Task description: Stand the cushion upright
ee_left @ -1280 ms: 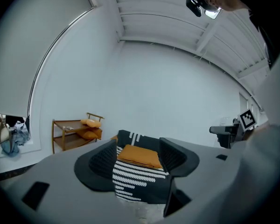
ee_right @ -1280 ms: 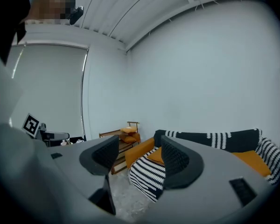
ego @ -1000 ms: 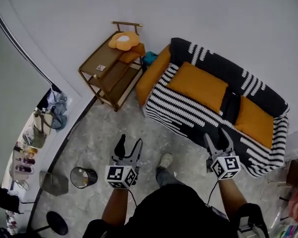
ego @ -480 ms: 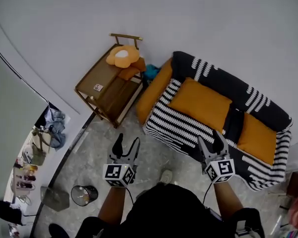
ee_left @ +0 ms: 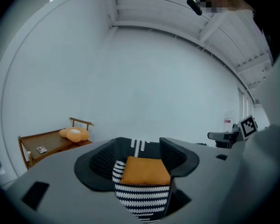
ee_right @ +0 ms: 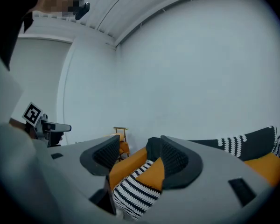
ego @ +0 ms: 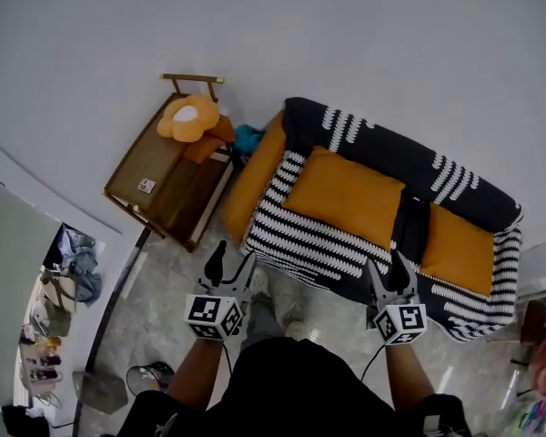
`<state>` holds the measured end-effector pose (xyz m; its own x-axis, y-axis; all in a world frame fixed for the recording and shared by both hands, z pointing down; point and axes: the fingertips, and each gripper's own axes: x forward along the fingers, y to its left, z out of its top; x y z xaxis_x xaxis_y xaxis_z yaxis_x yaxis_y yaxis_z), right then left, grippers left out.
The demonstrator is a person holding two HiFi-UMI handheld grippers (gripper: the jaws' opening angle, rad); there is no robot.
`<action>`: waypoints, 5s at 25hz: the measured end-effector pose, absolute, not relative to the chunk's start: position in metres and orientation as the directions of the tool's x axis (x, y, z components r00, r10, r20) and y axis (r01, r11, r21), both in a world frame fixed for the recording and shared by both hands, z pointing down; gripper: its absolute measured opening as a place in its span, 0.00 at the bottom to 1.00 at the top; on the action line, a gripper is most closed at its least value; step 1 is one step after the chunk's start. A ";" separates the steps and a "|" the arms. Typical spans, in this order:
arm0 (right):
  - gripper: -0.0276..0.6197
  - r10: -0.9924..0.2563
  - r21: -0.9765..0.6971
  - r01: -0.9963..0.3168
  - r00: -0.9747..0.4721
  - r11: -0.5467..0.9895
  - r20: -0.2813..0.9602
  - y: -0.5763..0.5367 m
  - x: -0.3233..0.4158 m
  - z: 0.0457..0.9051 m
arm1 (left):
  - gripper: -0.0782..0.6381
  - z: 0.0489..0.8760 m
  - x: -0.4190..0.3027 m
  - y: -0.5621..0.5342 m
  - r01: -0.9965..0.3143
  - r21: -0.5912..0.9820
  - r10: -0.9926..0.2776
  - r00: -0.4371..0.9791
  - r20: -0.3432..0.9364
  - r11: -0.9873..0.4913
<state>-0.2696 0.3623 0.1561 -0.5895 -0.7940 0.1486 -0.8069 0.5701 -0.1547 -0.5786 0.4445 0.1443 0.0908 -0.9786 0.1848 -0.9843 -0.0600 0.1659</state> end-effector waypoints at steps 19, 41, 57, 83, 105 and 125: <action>0.46 -0.910 -0.073 -0.928 -0.373 0.366 0.179 0.162 -0.308 0.143 | 0.53 0.168 -0.637 0.171 -0.939 0.206 -0.923 0.317 0.216 -0.274; 0.47 -0.820 -0.175 -0.973 -0.221 0.150 0.528 0.065 -0.226 0.314 | 0.53 0.311 -0.608 0.063 -0.907 0.361 -0.774 0.385 0.502 -0.218; 0.59 -0.567 -0.162 -0.984 -0.178 0.079 0.804 -0.005 -0.131 0.547 | 0.60 0.519 -0.555 -0.024 -0.910 0.392 -0.614 0.387 0.688 -0.134; 0.79 -0.438 -0.368 -0.929 -0.314 -0.042 0.842 -0.019 -0.109 0.669 | 0.81 0.668 -0.532 -0.044 -0.862 0.508 -0.425 0.460 0.779 -0.003; 0.46 -0.652 -0.278 -0.951 -0.297 0.135 0.698 0.037 -0.179 0.555 | 0.41 0.555 -0.502 0.029 -0.843 0.478 -0.565 0.525 0.637 -0.245; 0.50 -0.899 -0.208 -0.956 -0.271 0.209 0.343 -0.116 -0.195 0.426 | 0.46 0.411 -0.532 -0.126 -0.888 0.283 -0.830 0.446 0.335 -0.363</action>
